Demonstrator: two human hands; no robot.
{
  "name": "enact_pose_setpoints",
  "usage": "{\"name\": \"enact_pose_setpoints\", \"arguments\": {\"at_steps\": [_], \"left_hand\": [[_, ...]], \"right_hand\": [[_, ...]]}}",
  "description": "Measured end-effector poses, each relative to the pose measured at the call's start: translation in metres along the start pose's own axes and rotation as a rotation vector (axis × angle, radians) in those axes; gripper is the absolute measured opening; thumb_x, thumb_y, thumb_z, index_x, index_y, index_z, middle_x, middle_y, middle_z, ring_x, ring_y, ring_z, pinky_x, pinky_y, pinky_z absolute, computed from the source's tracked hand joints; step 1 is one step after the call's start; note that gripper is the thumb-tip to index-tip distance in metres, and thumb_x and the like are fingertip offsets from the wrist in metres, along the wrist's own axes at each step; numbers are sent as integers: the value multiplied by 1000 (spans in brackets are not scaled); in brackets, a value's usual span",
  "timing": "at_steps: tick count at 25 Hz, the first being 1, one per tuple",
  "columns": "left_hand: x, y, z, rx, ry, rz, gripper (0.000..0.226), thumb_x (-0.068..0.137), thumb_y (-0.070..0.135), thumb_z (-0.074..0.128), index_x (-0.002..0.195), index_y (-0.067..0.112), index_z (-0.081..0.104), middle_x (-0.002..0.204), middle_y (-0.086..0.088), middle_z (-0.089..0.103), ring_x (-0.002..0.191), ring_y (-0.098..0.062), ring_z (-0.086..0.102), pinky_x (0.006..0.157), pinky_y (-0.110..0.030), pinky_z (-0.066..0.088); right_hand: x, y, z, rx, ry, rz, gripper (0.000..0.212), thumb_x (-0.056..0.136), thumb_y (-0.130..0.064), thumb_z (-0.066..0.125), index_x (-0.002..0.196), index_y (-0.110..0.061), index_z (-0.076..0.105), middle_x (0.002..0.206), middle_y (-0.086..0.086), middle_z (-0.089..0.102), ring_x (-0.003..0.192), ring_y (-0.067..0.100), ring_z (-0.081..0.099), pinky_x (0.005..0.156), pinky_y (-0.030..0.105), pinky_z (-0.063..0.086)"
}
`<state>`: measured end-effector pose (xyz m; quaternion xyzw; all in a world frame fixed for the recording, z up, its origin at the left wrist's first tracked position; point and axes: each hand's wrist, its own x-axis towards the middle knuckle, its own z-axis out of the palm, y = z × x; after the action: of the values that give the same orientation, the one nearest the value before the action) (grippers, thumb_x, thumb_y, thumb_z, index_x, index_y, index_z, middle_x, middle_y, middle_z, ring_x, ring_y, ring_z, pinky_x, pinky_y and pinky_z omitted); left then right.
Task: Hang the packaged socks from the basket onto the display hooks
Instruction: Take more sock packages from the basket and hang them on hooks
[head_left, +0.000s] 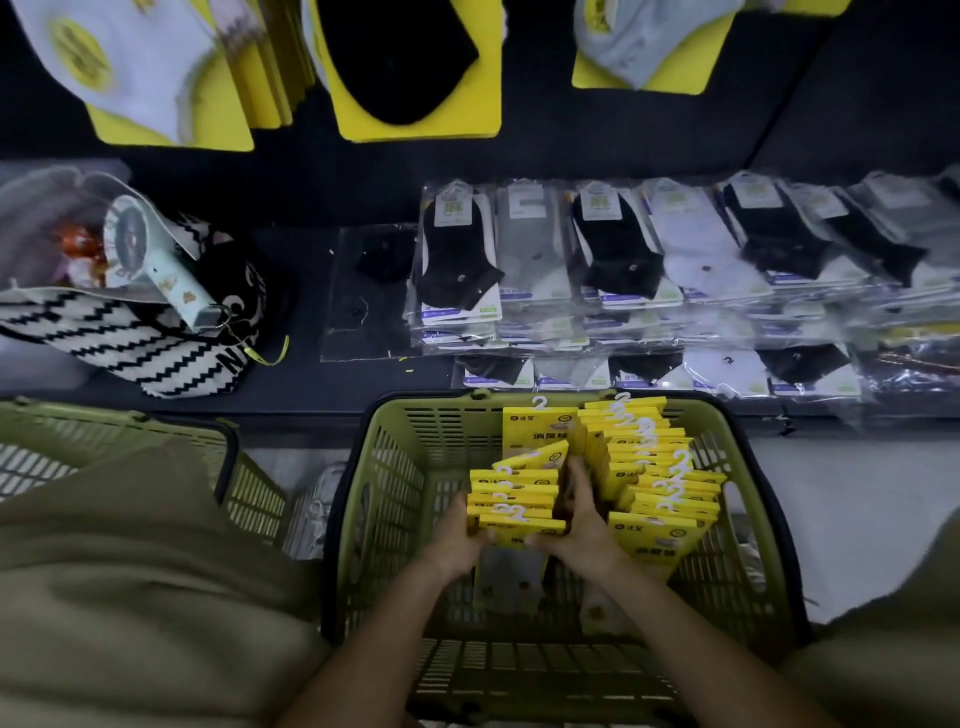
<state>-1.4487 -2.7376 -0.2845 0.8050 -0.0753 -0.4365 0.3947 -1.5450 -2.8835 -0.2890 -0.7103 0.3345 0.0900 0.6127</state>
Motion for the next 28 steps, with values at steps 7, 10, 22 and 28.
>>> {"name": "enact_pose_setpoints", "arguments": {"at_steps": [7,10,22,28], "left_hand": [[-7,-15,-5,10,-55,-22,71,79,-1,67,138,17,33,131,-5,54,123,-18,47,103,-31,38],[-12,-23,1,68,-66,12,67,79,-1,68,137,12,38,128,-3,54,113,-12,49,86,-13,43],[-43,80,-37,-210,57,374,50,78,7,72,121,16,49,107,8,63,86,5,63,68,-7,47],[-69,178,-66,-378,164,574,52,69,9,79,110,25,50,100,7,68,82,3,67,62,-13,51]], "right_hand": [[-8,-1,1,-157,-103,6,103,76,-12,75,147,-22,1,142,-1,43,133,17,39,110,38,31],[-19,5,17,-303,-156,-67,86,82,-18,69,147,-26,12,139,-4,47,131,16,43,105,30,33],[-27,-92,-38,66,247,-299,37,70,-16,81,90,-13,50,82,1,62,76,10,57,62,15,45],[-52,-185,-84,217,311,-551,11,77,-13,74,84,-15,66,81,-3,73,78,12,69,68,26,55]]}}
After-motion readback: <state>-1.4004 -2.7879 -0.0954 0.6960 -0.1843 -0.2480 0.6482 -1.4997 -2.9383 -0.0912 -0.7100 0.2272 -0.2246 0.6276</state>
